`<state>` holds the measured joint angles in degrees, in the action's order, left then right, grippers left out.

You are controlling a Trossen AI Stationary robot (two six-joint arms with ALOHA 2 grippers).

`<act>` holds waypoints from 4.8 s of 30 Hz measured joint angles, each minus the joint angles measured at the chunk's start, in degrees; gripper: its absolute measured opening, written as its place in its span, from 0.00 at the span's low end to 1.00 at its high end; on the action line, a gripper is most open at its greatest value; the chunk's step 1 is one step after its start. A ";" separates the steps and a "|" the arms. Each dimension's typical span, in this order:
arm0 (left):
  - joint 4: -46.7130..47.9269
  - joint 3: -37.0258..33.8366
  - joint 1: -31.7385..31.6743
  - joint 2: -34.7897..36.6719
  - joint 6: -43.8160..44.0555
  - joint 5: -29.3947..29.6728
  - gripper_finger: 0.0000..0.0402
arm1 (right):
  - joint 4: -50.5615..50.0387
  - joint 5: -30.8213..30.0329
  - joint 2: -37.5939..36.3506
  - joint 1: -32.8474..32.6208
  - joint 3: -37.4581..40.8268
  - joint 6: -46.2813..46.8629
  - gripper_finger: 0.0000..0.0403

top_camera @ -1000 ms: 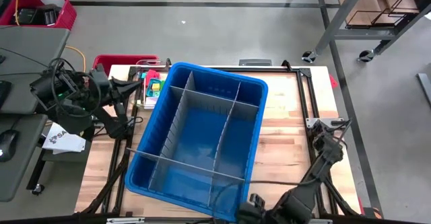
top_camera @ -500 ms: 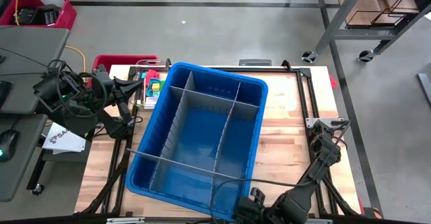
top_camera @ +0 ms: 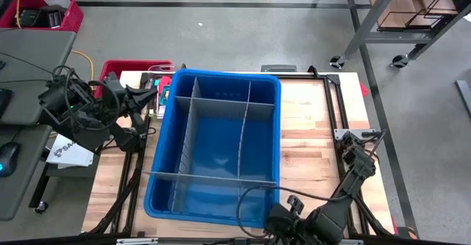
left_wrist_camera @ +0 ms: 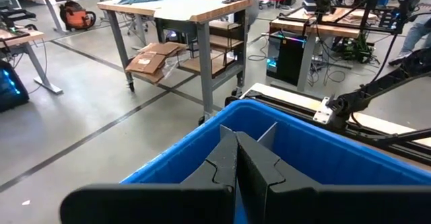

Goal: Sort blocks

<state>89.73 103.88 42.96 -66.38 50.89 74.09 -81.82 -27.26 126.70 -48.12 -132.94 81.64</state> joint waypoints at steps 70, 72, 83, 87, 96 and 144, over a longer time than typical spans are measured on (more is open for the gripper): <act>-3.37 1.60 3.19 -10.26 -16.23 -21.03 0.00 | 14.55 31.19 3.93 46.15 0.44 -43.07 0.00; -3.37 1.60 3.19 -10.26 -15.62 -20.47 0.00 | 12.42 31.18 4.76 45.47 0.38 -43.26 0.00; -2.85 1.60 3.00 -10.22 -15.99 -18.71 0.00 | -2.57 31.23 7.14 41.69 0.31 -46.77 0.00; -2.50 1.60 2.95 -10.22 -16.02 -18.18 0.00 | -5.42 31.83 7.13 41.33 0.33 -46.95 0.00; -2.54 1.60 2.95 -10.22 -17.00 -15.72 0.00 | 6.55 27.19 5.94 41.22 -1.88 -46.82 0.00; -27.14 -3.84 -1.32 -13.80 -33.07 -40.71 0.00 | 15.79 -19.32 -23.78 14.20 -1.99 -38.27 0.00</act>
<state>62.59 100.04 41.64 -80.18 17.82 33.39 -66.03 -46.58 102.91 -33.92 -134.93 43.37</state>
